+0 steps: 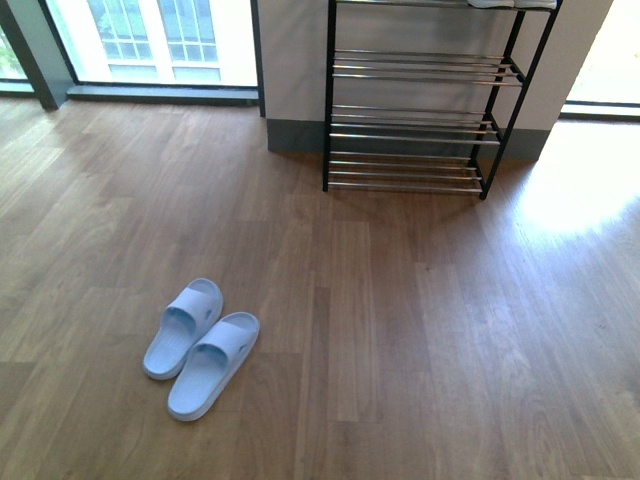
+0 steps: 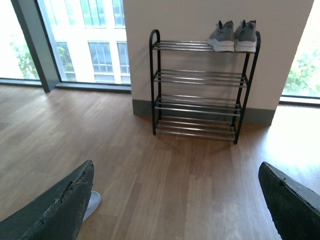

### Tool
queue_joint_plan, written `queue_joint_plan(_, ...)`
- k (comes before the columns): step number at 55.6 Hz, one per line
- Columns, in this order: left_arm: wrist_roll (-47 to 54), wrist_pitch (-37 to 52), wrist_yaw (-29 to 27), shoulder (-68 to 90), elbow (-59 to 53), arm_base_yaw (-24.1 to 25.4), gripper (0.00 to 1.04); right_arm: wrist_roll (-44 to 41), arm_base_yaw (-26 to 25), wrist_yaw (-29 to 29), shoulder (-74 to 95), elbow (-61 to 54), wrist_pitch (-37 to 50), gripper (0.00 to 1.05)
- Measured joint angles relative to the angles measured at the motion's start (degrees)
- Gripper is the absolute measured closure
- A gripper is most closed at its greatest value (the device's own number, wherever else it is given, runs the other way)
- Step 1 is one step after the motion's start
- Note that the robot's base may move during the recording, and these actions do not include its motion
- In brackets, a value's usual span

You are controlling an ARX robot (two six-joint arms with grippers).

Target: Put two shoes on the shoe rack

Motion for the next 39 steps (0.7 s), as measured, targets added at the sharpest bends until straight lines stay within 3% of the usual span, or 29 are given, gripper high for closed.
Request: queue_joint_plan(39, 0.0, 0.0, -0.1, 0.0, 0.0, 0.0, 0.09, 0.0, 0.0, -0.3, 0.0, 0.0, 0.0, 0.09)
